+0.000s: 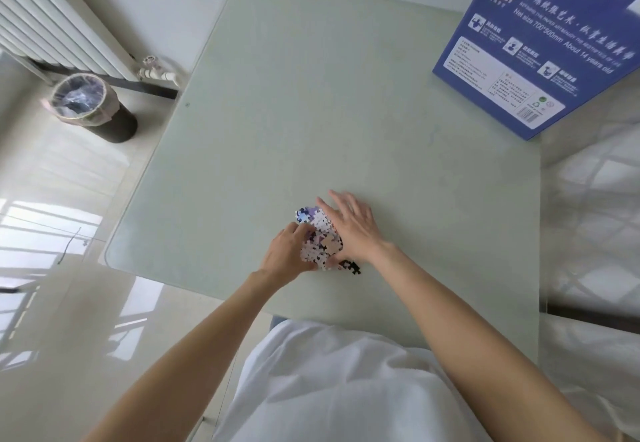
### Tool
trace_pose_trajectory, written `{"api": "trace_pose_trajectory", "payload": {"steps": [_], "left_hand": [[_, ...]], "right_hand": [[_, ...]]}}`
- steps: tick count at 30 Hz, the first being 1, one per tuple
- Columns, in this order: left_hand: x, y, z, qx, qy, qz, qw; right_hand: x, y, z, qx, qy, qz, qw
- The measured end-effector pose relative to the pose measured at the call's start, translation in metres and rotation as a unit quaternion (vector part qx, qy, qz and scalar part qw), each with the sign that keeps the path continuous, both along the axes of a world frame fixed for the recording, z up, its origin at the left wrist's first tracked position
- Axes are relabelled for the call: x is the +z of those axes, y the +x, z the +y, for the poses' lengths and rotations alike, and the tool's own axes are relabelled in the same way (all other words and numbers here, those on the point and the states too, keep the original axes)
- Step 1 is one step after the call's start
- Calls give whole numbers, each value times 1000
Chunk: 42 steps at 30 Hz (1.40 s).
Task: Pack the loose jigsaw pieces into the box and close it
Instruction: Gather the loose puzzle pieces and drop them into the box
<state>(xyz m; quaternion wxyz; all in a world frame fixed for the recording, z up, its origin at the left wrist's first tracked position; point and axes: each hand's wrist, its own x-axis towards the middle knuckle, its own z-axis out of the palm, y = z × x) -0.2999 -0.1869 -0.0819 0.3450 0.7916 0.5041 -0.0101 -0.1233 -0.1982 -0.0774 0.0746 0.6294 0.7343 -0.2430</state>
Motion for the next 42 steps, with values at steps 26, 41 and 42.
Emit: {"api": "trace_pose_trajectory", "payload": {"steps": [26,41,42], "left_hand": [[10,26,19,10,1,43,999],[13,29,33,48,-72,24,996],[15,27,33,58,-79,19,995]], "right_hand": [[8,1,-8,-181,12,146,973],[17,27,-18,-310,57,212,925],[19,29,-19,-310,59,211,925]]}}
